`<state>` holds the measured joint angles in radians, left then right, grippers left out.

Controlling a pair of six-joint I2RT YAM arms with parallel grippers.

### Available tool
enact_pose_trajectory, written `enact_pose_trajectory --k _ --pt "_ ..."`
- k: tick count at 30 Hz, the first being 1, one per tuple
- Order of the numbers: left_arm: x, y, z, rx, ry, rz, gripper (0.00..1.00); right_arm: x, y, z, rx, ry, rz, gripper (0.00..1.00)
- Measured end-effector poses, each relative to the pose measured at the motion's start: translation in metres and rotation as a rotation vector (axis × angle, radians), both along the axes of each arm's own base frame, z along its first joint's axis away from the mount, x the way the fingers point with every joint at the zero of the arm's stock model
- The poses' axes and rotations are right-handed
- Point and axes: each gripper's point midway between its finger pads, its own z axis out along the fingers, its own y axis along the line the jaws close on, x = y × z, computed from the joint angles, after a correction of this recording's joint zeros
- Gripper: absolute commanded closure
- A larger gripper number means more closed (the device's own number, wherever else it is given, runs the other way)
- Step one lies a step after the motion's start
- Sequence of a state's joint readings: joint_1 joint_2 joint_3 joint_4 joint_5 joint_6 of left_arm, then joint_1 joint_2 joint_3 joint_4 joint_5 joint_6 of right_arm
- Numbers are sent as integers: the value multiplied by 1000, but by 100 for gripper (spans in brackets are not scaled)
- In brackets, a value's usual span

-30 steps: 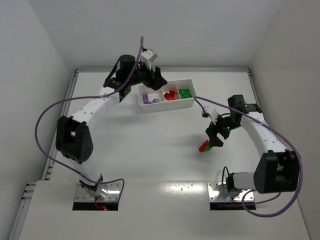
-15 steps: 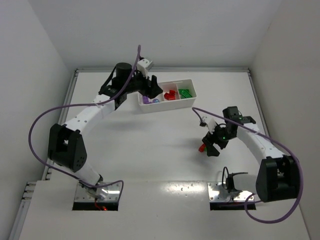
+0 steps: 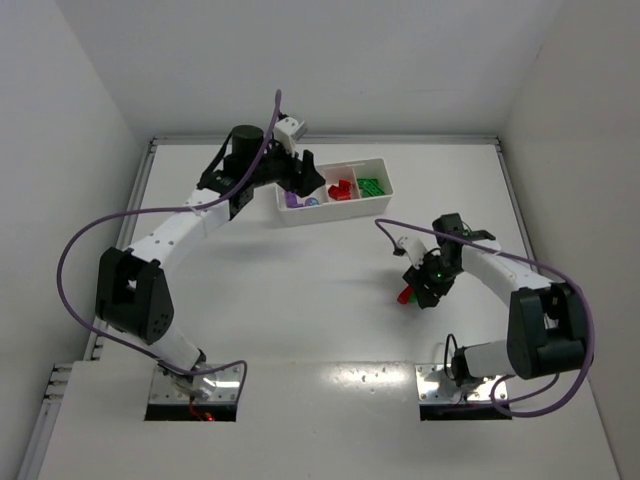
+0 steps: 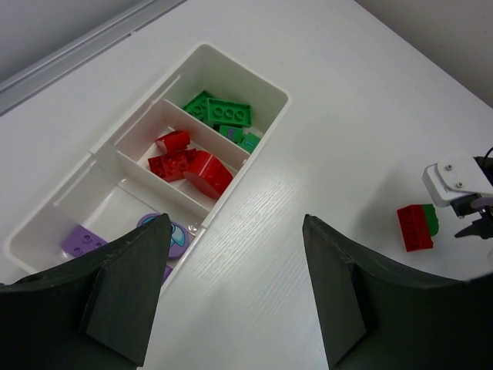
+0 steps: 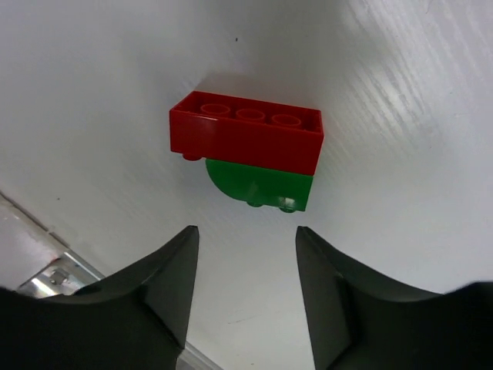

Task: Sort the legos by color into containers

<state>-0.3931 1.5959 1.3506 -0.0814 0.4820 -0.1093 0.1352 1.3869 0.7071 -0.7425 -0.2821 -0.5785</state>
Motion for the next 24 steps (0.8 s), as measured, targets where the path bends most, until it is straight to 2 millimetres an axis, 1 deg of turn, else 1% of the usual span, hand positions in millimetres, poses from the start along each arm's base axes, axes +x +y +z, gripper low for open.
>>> enact_pose_trajectory --k 3,6,10,13,15,18,24 --pt "0 0 0 0 0 1 25 1 -3 -2 -24 0 -9 59" --pt "0 0 0 0 0 1 25 -2 -7 -9 -58 30 -16 65" --pt "0 0 0 1 0 3 25 -7 -12 -20 -107 87 -20 66" --pt "1 1 0 3 -1 7 25 -4 -14 -24 -133 92 -31 67" --pt "1 1 0 3 -1 8 25 3 -13 -25 -148 81 -43 67" --pt "1 1 0 3 -1 8 25 19 -12 -25 -163 44 -65 67" --pt "2 1 0 4 -2 11 25 58 -3 -18 -171 -37 -108 67"
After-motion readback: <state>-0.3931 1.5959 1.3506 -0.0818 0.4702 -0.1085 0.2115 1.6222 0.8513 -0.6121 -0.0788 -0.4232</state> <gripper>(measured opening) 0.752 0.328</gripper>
